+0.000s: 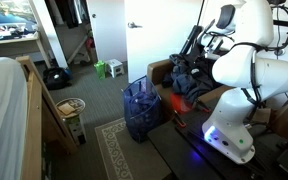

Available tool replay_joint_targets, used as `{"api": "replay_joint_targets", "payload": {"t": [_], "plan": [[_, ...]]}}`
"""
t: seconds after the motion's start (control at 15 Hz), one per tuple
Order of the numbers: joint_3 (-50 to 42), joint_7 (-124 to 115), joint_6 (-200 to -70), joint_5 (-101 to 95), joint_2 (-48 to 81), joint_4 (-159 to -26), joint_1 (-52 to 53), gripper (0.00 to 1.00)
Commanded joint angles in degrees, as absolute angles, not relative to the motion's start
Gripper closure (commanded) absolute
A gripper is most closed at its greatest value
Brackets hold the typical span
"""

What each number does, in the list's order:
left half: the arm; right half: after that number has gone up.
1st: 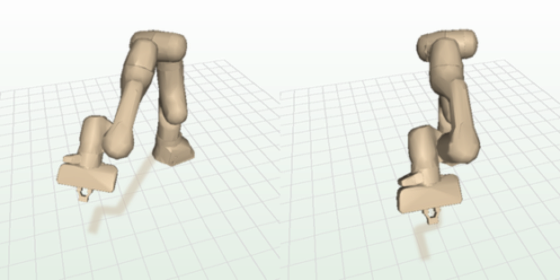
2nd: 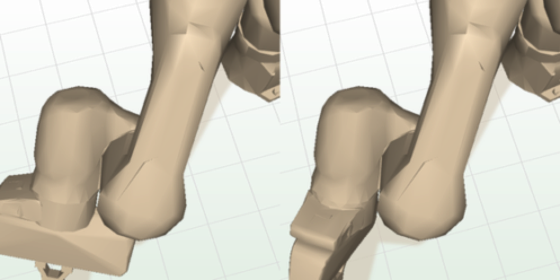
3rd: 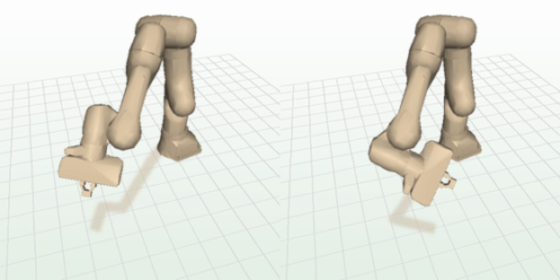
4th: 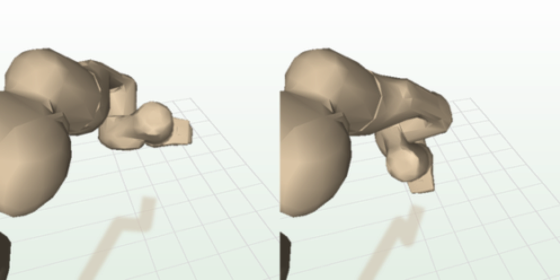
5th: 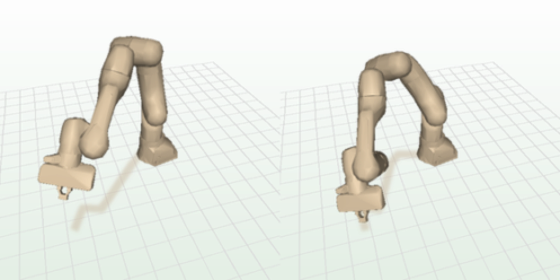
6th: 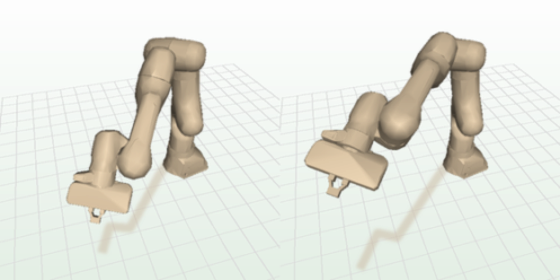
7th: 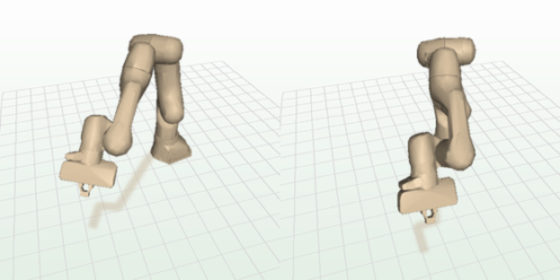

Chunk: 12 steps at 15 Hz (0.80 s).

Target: Put the black thing in the laundry hamper

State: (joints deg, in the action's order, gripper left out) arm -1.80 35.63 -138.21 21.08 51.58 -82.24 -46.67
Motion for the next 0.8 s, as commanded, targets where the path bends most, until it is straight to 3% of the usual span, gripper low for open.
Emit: {"api": "replay_joint_targets", "payload": {"t": [0.0,0.73], "plan": [[1.26,34.43,-138.44,21.24,55.21,-76.38,-49.21,0.0],[1.58,28.4,-134.55,20.04,59.09,-73.27,-48.13,0.0]]}}
